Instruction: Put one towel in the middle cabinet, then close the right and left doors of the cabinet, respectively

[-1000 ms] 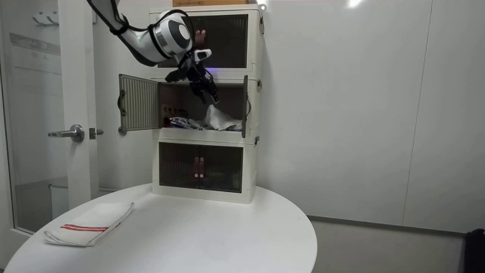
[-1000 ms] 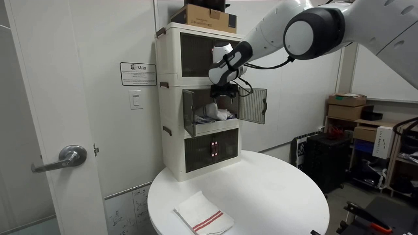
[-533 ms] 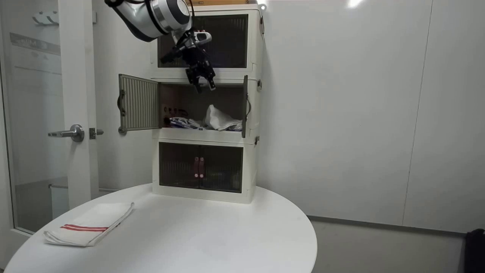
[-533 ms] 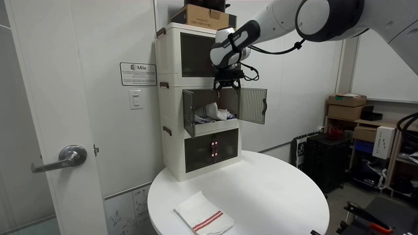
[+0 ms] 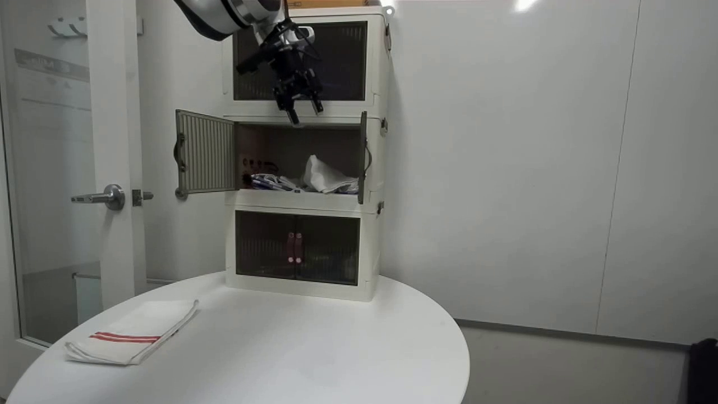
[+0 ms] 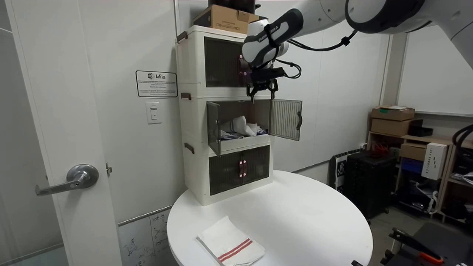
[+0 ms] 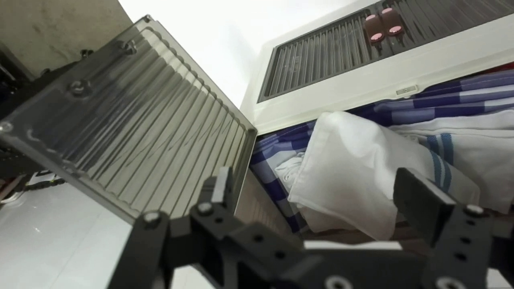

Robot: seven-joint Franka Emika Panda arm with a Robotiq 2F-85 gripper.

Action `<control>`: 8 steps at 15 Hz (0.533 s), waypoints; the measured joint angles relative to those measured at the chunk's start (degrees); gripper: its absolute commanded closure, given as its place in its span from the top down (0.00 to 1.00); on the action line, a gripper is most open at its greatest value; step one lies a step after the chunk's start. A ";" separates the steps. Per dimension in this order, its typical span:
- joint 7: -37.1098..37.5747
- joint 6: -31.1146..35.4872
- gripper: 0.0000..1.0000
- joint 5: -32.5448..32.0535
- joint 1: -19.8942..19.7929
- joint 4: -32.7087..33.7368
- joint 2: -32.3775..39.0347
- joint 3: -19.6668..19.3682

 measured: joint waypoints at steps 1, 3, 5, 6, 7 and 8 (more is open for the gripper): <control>-1.82 0.00 1.00 0.02 -0.77 -0.56 -0.92 0.51; -5.29 -0.06 1.00 0.34 -2.79 -1.59 -2.70 1.67; -8.40 -0.50 1.00 0.86 -5.01 -2.53 -4.33 2.67; -9.91 -1.02 1.00 1.23 -6.07 -2.83 -4.94 3.06; -11.65 -1.35 1.00 1.61 -7.10 -3.20 -5.53 3.43; -13.30 -1.53 1.00 1.94 -8.05 -3.67 -6.00 3.74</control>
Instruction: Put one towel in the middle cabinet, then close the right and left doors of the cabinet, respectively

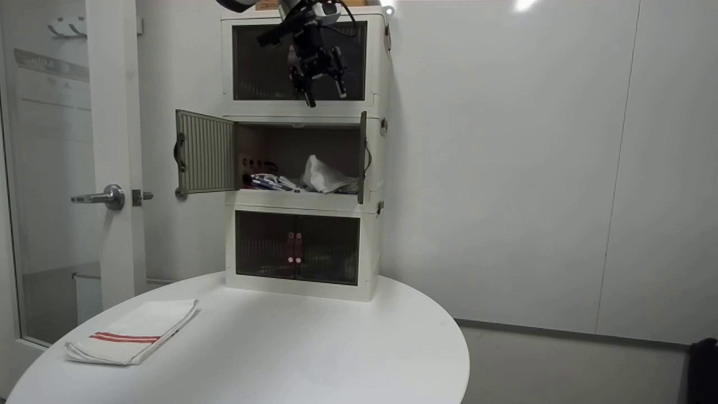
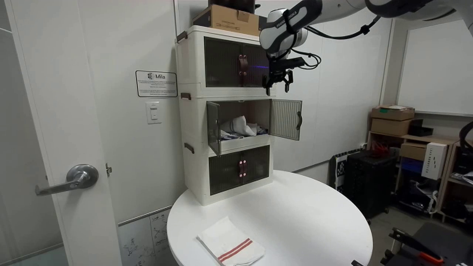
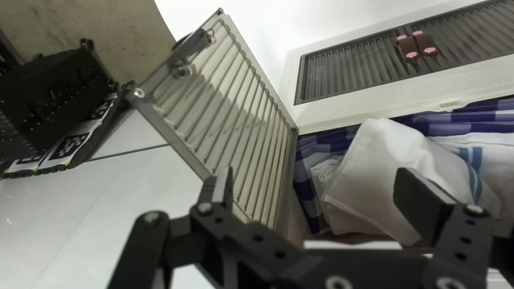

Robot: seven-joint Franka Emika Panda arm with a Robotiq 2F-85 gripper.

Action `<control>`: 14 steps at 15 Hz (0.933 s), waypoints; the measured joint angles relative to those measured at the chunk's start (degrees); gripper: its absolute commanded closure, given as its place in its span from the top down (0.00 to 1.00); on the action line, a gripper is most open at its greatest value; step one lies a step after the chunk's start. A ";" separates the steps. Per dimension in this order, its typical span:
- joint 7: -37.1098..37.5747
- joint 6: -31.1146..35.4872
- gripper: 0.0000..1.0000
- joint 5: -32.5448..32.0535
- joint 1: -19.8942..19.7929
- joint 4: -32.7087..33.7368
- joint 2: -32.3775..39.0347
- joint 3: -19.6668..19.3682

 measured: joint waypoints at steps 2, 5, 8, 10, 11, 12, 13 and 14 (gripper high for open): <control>-3.15 -0.63 1.00 0.75 -1.73 -0.68 -0.50 0.48; -8.82 -0.25 1.00 0.69 -3.44 -2.16 -1.06 0.93; -15.20 2.79 1.00 0.01 -4.31 -4.70 -1.57 0.98; -18.25 5.20 1.00 -0.22 -4.75 -6.38 -1.83 0.99; -19.64 6.45 1.00 -0.39 -4.92 -7.26 -2.04 0.99; -20.95 7.54 1.00 -0.54 -5.03 -8.22 -2.33 1.00; -22.20 8.38 1.00 -0.57 -5.13 -9.17 -2.59 1.06; -23.20 8.95 1.00 -0.57 -5.21 -10.05 -2.80 1.20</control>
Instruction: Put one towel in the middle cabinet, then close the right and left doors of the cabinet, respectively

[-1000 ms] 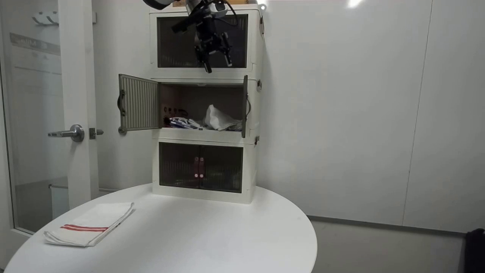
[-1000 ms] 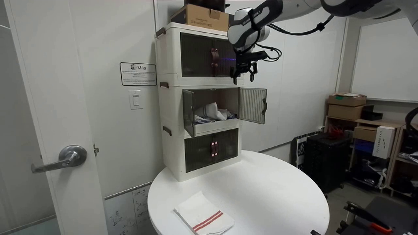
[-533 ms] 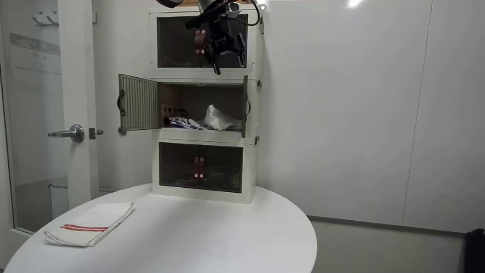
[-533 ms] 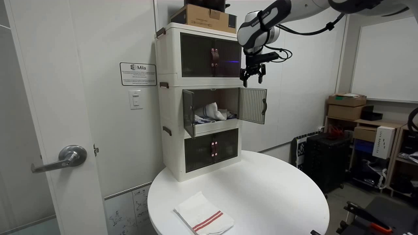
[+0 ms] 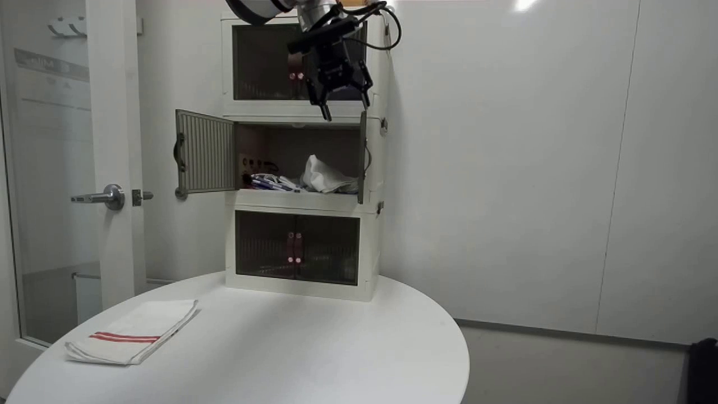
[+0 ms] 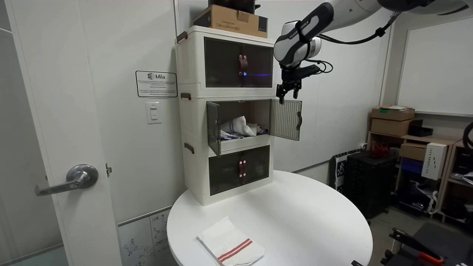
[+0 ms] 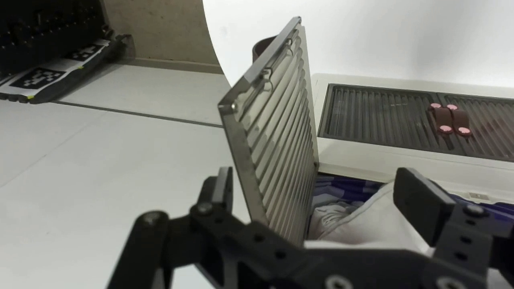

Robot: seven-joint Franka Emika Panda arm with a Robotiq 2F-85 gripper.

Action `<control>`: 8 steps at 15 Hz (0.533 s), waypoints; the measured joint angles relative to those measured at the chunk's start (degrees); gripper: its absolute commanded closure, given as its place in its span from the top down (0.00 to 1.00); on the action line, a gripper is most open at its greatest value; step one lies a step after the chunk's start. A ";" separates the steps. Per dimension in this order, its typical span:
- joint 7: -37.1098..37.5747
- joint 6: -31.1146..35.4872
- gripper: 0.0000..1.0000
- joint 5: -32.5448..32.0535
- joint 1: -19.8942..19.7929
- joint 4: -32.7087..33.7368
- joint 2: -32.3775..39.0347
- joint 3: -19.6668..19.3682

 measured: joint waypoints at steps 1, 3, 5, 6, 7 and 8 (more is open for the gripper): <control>-0.96 0.50 1.00 0.00 -0.05 -0.82 -0.14 0.19; -2.82 1.55 1.00 0.13 -0.16 -2.03 -0.40 0.77; -5.05 2.11 1.00 0.88 -0.55 -3.13 -0.71 2.08; -6.17 2.38 1.00 1.34 -0.72 -3.71 -0.86 2.79; -7.02 2.63 1.00 1.80 -0.83 -4.15 -0.91 3.41; -7.78 2.81 1.00 2.35 -0.91 -4.52 -0.97 3.95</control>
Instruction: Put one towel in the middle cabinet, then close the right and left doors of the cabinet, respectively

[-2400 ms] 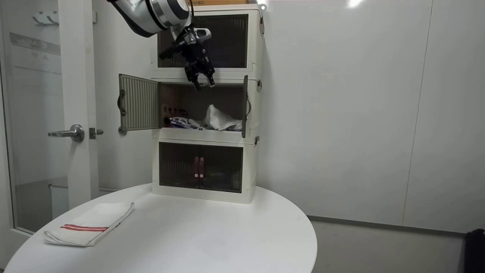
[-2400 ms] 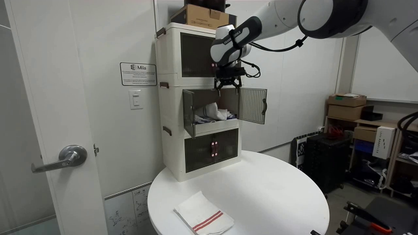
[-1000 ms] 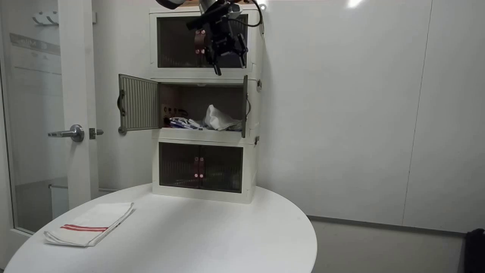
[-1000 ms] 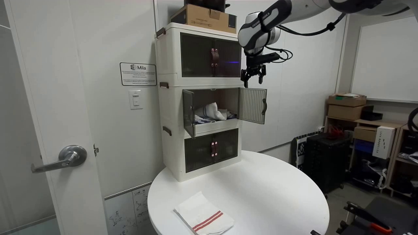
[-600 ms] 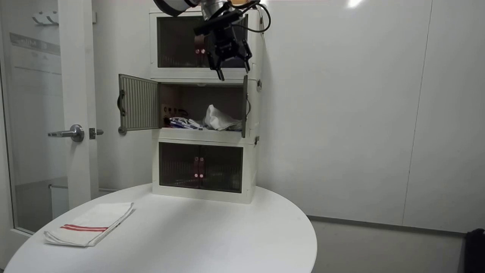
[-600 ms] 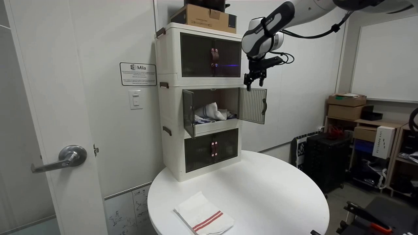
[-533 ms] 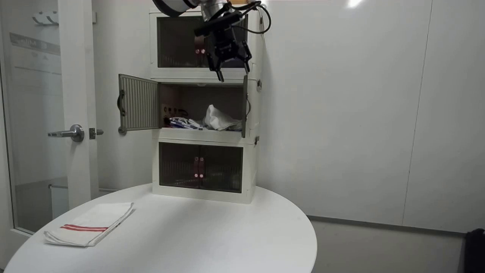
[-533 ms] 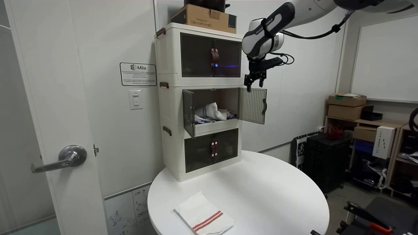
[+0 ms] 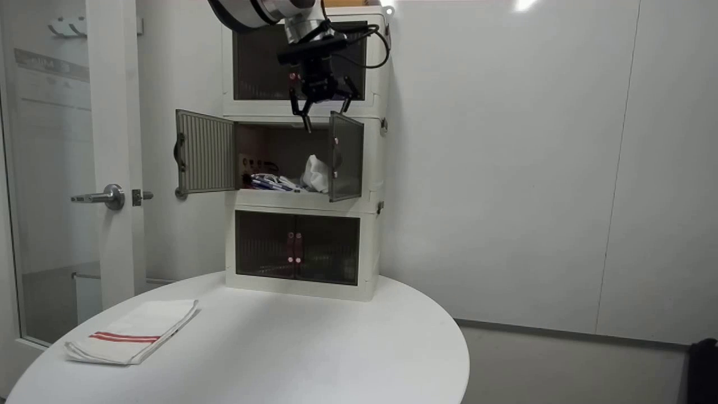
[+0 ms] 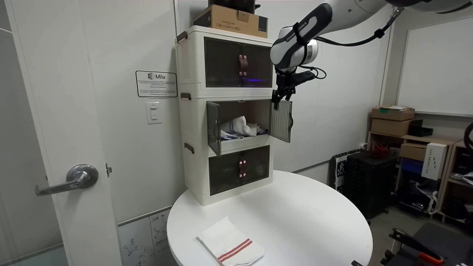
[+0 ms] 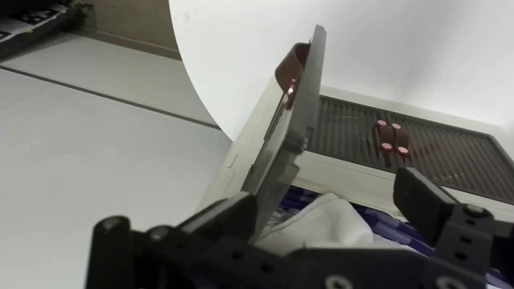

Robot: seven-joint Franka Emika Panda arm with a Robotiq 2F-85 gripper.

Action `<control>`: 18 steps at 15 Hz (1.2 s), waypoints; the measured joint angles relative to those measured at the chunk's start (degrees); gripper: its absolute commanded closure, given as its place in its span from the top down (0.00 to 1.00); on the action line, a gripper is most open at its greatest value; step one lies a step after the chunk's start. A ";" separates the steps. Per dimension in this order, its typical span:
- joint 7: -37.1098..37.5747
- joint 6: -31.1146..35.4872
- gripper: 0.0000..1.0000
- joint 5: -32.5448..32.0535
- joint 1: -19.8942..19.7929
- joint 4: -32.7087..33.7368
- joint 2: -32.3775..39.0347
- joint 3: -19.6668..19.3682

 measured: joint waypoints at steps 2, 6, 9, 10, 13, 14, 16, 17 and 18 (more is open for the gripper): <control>-0.87 0.06 1.00 1.27 -0.12 -0.36 -0.08 0.78; -1.99 0.00 1.00 6.52 -0.66 -0.75 -0.11 2.71; -2.21 -0.07 1.00 11.14 -0.93 -0.77 -0.11 4.52; -2.22 -0.06 1.00 12.49 -0.94 -0.76 -0.12 5.05; -1.97 1.89 1.00 14.37 -0.73 -0.74 -0.16 6.18; -1.72 4.02 1.00 14.34 -0.42 -0.85 -0.13 6.23; -1.01 8.73 1.00 14.01 0.34 -1.22 0.09 6.24; -0.52 10.98 1.00 13.79 0.80 -1.47 0.31 6.25; 0.18 13.08 1.00 13.55 1.31 -1.73 0.62 6.25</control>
